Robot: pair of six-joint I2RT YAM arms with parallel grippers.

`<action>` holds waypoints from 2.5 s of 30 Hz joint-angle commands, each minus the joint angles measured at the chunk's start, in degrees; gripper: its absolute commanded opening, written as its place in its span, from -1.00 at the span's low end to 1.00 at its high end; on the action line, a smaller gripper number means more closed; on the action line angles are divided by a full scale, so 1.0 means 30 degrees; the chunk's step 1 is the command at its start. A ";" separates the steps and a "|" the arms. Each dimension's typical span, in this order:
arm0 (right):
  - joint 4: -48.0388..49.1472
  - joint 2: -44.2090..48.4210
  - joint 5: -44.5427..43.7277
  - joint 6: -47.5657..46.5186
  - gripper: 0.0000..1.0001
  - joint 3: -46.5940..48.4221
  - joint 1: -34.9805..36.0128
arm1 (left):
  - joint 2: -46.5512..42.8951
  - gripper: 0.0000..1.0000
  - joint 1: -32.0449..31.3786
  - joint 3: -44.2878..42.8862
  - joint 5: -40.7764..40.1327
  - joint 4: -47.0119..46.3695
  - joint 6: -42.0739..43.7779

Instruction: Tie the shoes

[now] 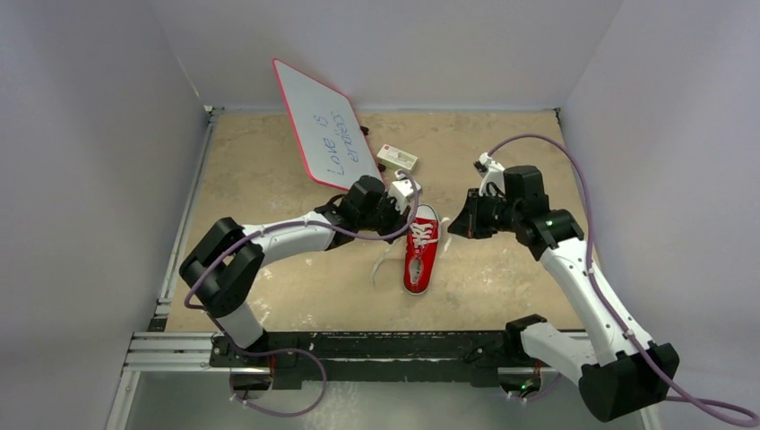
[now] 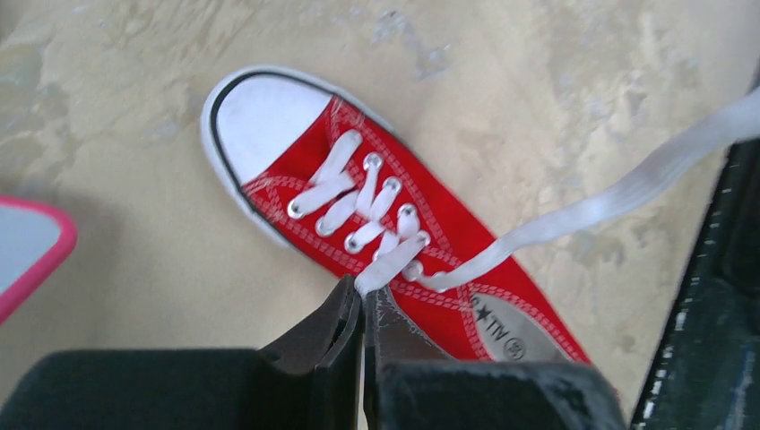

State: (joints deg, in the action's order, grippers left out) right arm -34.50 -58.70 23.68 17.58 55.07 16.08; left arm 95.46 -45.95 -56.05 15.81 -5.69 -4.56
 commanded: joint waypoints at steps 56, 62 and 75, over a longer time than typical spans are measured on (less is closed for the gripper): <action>0.2400 -0.2745 0.0064 0.2304 -1.00 0.4012 -0.0115 | 0.3284 -0.38 0.1755 -0.1723 0.9602 -0.4986 -0.4123; 0.3330 -0.2629 0.1594 0.2445 -1.00 0.3510 -0.0127 | 0.4077 -0.44 0.1461 -0.2633 0.9626 -0.4989 -0.4229; 0.1950 -0.5626 -0.3665 -0.0656 -1.00 0.5560 -0.0147 | 0.3229 -1.00 0.1611 -0.2787 1.0097 -0.2277 -0.2621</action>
State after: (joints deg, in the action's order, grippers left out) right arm -29.08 -71.55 19.20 20.21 68.40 15.94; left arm 107.77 -41.47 -62.15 44.58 -13.54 -14.90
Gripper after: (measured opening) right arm 0.005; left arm 0.019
